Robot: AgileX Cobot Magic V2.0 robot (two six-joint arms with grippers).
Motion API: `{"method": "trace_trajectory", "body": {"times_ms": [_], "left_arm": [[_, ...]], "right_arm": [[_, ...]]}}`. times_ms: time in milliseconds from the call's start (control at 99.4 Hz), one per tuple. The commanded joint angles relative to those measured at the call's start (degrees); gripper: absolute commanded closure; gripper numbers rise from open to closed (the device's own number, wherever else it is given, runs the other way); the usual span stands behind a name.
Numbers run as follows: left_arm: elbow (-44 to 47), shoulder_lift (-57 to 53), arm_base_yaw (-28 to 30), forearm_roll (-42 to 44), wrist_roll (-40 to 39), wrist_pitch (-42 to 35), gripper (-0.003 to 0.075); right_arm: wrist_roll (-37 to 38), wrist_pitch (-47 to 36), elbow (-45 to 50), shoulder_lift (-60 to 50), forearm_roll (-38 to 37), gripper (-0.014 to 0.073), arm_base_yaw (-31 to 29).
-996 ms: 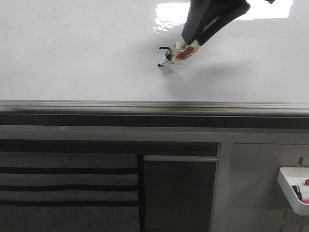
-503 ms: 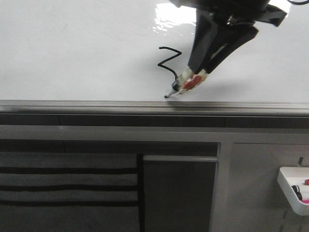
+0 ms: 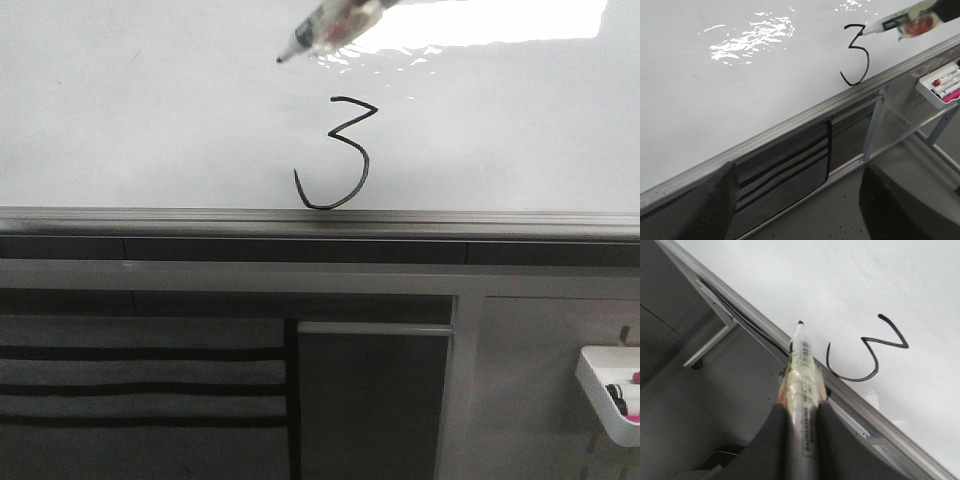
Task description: Write number 3 on whiteboard
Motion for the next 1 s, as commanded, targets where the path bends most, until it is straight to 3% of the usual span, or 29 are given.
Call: {"method": "trace_trajectory", "body": {"times_ms": [0, 161, 473, 684, 986], "left_arm": [[-1.39, 0.10, 0.22, -2.08, -0.62, -3.51, 0.0246], [-1.39, 0.10, 0.22, -2.08, -0.62, -3.51, 0.0246], [-1.39, 0.10, 0.22, -2.08, -0.62, -3.51, 0.0246], [-1.39, 0.10, 0.22, -2.08, -0.62, -3.82, 0.0246], [-1.39, 1.09, -0.01, -2.76, 2.37, -4.13, 0.0247]], "right_arm": [[-1.25, -2.18, 1.31, -5.92, -0.08, 0.0650, 0.10], [-4.59, -1.31, 7.36, -12.40, -0.91, 0.0650, 0.10], [-29.46, 3.20, 12.84, -15.61, -0.91, 0.0650, 0.10], [-30.86, 3.49, 12.84, -15.61, -0.91, 0.0650, 0.10], [-37.42, -4.69, 12.84, -15.61, -0.91, 0.0650, 0.19]]}}
